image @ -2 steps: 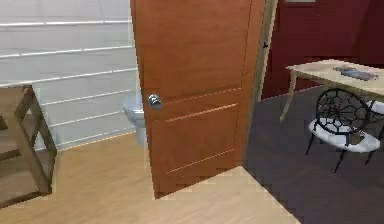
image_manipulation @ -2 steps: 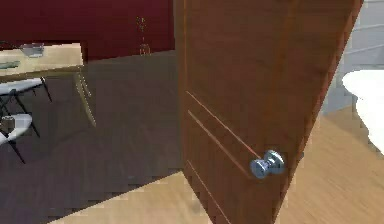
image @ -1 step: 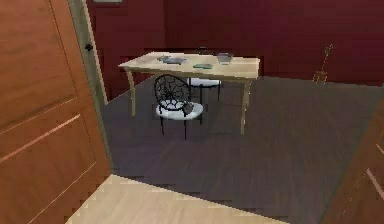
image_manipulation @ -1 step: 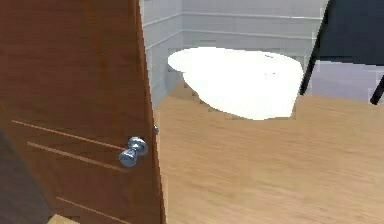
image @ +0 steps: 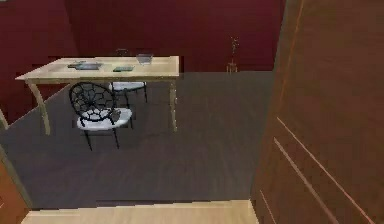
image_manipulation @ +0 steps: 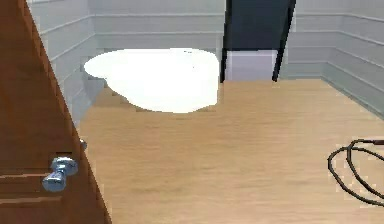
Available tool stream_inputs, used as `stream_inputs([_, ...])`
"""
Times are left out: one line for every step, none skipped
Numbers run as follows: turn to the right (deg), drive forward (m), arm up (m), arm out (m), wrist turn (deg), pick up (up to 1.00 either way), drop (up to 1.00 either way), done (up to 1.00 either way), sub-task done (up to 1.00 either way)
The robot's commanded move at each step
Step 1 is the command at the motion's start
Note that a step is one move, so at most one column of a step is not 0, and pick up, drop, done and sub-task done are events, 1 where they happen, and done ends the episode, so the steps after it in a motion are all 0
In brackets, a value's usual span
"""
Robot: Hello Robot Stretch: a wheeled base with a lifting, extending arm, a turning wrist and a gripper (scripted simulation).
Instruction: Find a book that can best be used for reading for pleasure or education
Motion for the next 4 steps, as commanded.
stream_inputs([0.0, 1.00, 0.00, 0.00, 0.0, 0.00, 0.00, 0.00, 0.00])
stream_inputs([0.0, 0.65, 0.00, 0.00, 0.0, 0.00, 0.00, 0.00, 0.00])
stream_inputs([-45.0, 0.00, 0.00, 0.00, 0.0, 0.00, 0.00, 0.00, 0.00])
stream_inputs([0.0, 0.00, 0.00, 0.00, 0.0, 0.00, 0.00, 1.00, 0.00])
